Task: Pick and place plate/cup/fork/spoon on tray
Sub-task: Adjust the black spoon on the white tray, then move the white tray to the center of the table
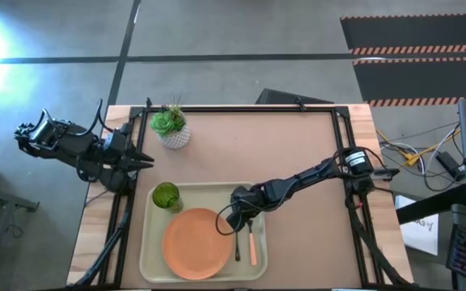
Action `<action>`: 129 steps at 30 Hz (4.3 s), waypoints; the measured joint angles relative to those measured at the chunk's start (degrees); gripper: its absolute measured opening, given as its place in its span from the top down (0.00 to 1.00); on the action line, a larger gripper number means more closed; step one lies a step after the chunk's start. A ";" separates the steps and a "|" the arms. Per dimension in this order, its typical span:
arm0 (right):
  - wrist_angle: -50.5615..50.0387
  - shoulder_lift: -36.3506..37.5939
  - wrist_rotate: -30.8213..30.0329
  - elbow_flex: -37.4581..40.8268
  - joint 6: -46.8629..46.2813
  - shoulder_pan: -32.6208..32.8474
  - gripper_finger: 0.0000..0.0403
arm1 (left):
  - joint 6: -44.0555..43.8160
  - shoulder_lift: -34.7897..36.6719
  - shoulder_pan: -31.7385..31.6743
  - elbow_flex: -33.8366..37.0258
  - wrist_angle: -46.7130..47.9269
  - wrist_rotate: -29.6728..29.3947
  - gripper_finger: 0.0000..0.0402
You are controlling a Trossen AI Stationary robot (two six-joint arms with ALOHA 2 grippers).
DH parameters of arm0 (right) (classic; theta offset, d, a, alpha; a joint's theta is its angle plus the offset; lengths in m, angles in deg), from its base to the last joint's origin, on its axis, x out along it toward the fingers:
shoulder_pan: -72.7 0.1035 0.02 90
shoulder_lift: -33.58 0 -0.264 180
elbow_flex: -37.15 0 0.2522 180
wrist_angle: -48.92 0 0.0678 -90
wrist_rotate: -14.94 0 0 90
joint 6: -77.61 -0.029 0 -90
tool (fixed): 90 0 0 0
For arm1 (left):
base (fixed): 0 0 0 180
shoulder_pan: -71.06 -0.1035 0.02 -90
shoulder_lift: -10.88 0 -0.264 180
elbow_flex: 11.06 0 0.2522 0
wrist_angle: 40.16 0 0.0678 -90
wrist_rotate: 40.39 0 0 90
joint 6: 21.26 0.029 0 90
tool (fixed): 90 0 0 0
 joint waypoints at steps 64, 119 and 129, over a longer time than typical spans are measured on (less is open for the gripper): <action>-0.91 0.09 -1.38 0.13 -0.53 0.63 0.98 | -0.09 0.01 -0.02 0.00 0.00 0.00 0.88; -22.83 6.56 -5.41 0.02 -7.38 0.18 0.71 | 0.06 0.01 -0.02 0.00 0.01 0.00 0.88; -24.74 6.16 -5.43 1.61 -9.53 -0.15 0.71 | 0.07 0.01 -0.02 0.00 0.02 0.00 0.88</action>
